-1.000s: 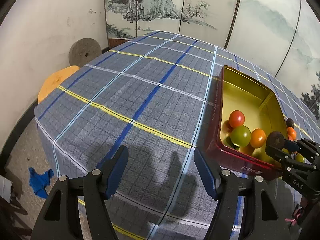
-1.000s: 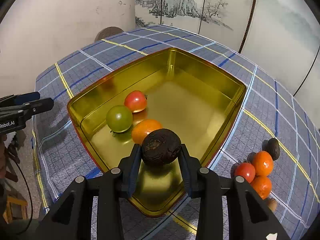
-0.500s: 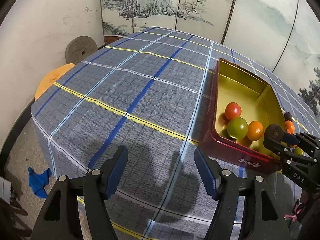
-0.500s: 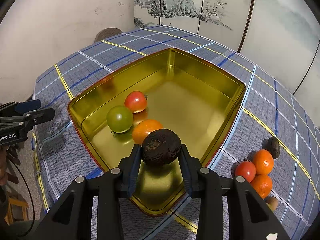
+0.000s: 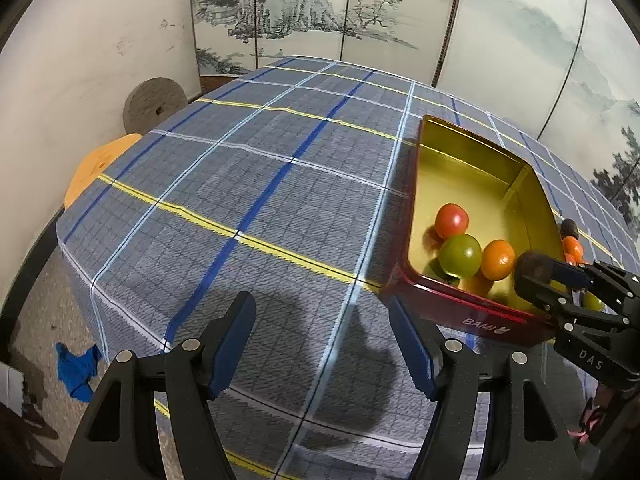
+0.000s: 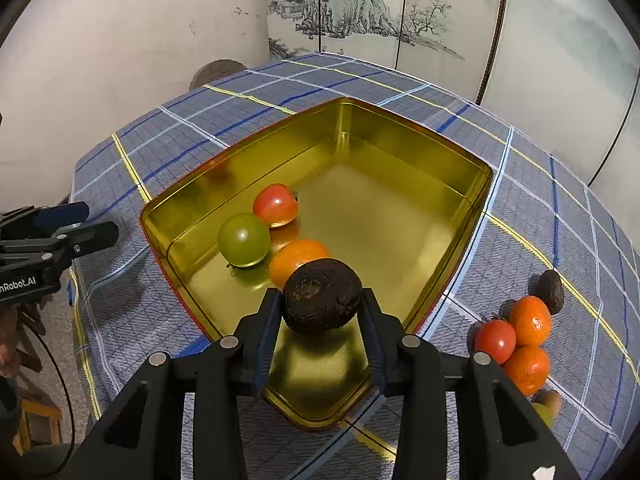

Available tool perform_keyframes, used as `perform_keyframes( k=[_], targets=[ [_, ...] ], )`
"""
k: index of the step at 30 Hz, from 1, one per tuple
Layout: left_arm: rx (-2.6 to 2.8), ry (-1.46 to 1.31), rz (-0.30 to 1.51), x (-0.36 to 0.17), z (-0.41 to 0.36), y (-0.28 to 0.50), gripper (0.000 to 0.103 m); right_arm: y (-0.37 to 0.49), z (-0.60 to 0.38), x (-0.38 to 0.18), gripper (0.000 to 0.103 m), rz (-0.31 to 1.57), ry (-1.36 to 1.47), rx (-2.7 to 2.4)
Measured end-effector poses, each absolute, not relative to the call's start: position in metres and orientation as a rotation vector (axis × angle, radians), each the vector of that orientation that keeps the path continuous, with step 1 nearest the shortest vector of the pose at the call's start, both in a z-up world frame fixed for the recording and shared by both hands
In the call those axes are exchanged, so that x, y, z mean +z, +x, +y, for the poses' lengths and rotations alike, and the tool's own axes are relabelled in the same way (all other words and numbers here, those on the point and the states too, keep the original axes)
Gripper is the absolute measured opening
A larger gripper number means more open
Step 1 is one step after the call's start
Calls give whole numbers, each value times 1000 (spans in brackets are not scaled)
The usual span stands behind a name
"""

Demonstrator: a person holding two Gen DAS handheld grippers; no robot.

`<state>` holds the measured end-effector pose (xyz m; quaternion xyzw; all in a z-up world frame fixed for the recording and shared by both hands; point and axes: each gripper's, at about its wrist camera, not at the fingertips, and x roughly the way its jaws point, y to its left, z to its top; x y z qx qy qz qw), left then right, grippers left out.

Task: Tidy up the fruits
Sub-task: 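Carry the dark brown round fruit into the gold tin and open the right tool, then move the right tool back and grasp the large green tomato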

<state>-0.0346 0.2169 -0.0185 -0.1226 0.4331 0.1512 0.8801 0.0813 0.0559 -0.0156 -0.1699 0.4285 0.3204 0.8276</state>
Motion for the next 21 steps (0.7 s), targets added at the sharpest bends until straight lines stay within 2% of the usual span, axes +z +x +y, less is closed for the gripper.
perform_keyframes(
  k=[4, 14, 21],
  targets=[
    [308, -248, 899, -16, 213, -33, 70, 80, 55, -13, 44, 896, -352, 678],
    [269, -220, 875, -2, 195, -26, 70, 76, 24, 8, 44, 842, -245, 664],
    [202, -187, 870, 4, 165, -17, 70, 77, -50, 16, 44, 818, -183, 521]
  ],
)
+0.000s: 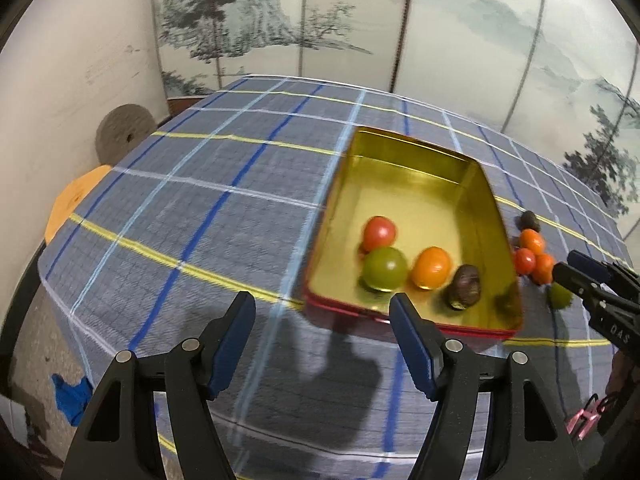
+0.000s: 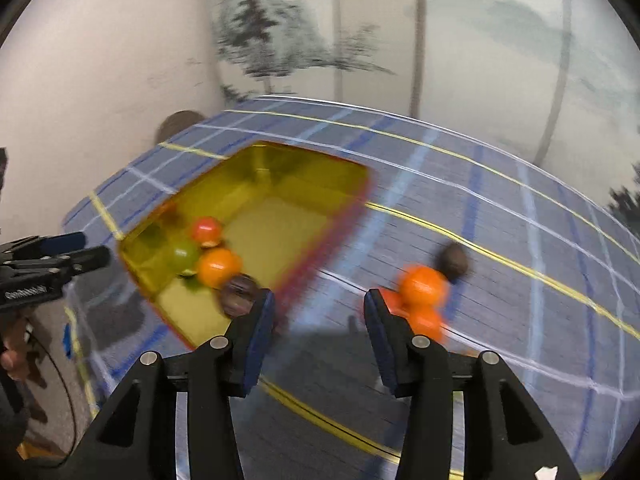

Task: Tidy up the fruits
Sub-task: 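Move the right tool back and grasp the large green tomato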

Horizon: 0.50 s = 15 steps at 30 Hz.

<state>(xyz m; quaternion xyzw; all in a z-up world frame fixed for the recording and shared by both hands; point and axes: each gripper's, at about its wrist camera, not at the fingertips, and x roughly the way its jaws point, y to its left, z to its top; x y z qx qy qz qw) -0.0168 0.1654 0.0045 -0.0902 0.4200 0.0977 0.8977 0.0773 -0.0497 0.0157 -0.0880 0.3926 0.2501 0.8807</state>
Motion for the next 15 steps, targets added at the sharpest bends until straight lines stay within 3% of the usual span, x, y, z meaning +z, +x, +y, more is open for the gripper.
perform_keyframes(
  k=[8, 15],
  targets=[
    [110, -147, 881, 6, 123, 0, 70, 81, -134, -7, 44, 888, -134, 347],
    [55, -116, 902, 5, 93, 13, 70, 72, -145, -27, 44, 932, -84, 377]
  ],
)
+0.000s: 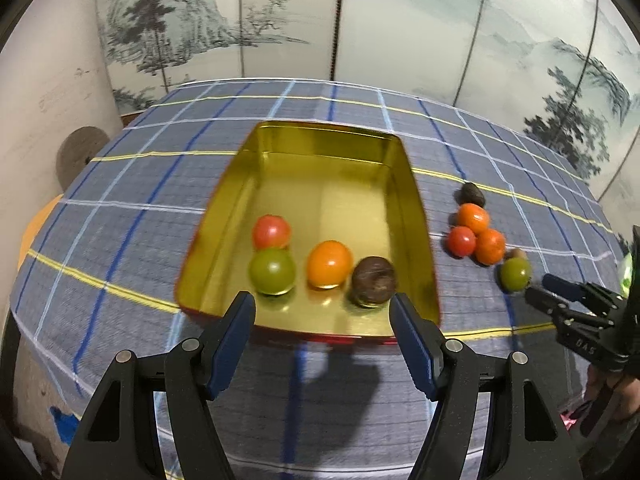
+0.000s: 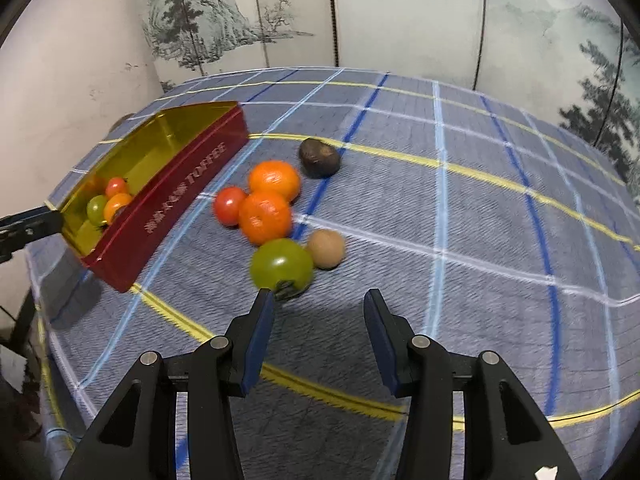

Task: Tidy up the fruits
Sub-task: 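Move the right tool back and grasp the large green tomato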

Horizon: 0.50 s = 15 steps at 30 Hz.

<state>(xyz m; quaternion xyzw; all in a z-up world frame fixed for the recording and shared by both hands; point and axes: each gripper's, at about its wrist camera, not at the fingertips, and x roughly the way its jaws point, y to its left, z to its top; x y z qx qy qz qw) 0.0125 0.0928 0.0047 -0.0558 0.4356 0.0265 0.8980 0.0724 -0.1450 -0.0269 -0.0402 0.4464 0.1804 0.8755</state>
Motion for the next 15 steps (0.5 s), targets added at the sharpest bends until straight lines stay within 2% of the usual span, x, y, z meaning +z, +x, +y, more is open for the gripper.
perform_keyframes(
  k=[7, 15],
  targets=[
    [24, -93, 913, 4, 75, 23, 70, 78, -124, -33, 44, 928, -93, 414],
    [-5, -74, 917, 1, 59, 35, 70, 86, -114, -39, 36, 926, -101, 400]
  ],
)
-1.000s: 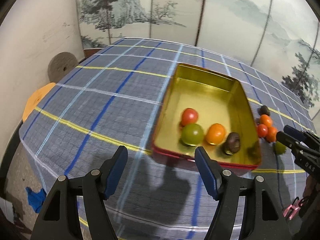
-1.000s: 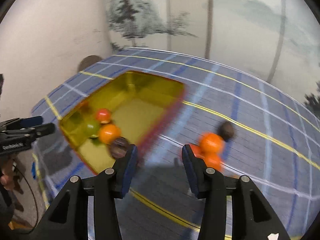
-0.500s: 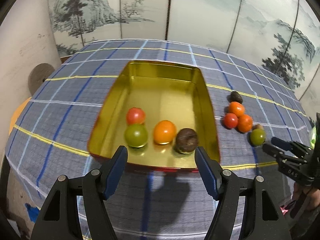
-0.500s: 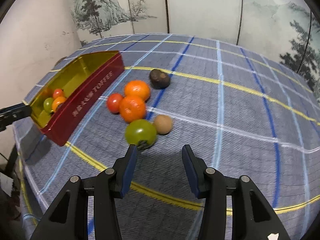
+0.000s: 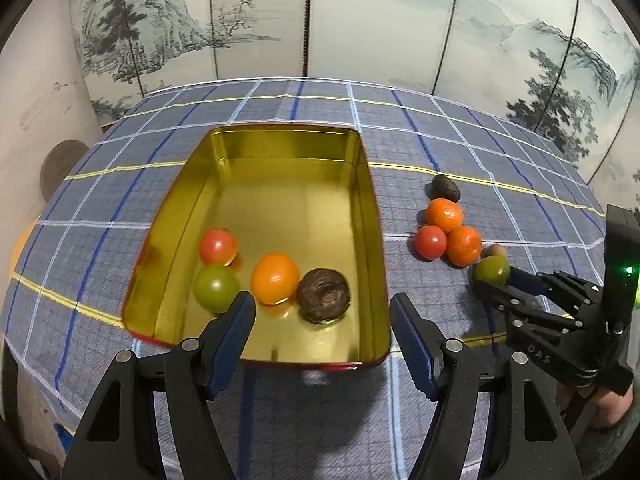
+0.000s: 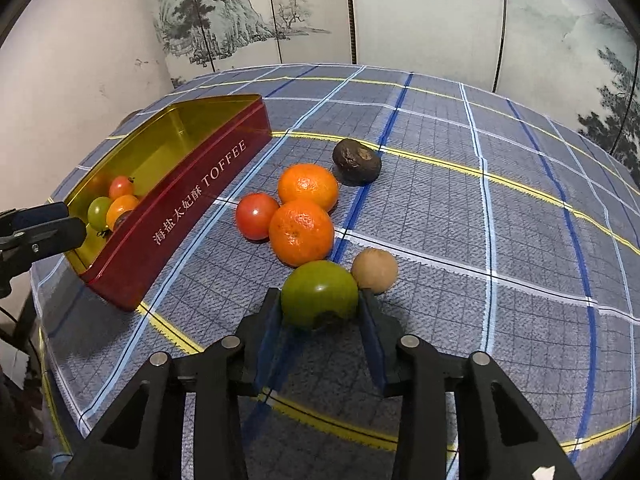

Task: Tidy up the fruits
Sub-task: 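Move the right tool back and grasp the large green tomato, then grasp an orange mandarin with the left tool while the right tool holds the green tomato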

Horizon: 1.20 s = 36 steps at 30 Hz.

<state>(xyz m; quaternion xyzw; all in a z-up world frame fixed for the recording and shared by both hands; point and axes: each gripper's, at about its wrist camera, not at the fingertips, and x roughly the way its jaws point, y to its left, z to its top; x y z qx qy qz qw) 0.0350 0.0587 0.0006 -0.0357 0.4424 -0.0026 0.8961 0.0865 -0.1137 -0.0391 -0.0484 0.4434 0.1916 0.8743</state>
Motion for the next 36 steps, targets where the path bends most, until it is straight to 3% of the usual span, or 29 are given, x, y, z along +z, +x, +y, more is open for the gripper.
perform_keyframes(
  k=[11, 24, 36],
  targets=[
    [-70, -42, 912, 2, 28, 46, 70, 81, -131, -28, 34, 883, -103, 354],
    [-148, -12, 929, -3, -18, 68, 70, 118, -225, -30, 34, 846, -77, 115],
    [-168, -27, 957, -15, -43, 95, 52, 146, -258, -40, 34, 883, -80, 72]
  ],
)
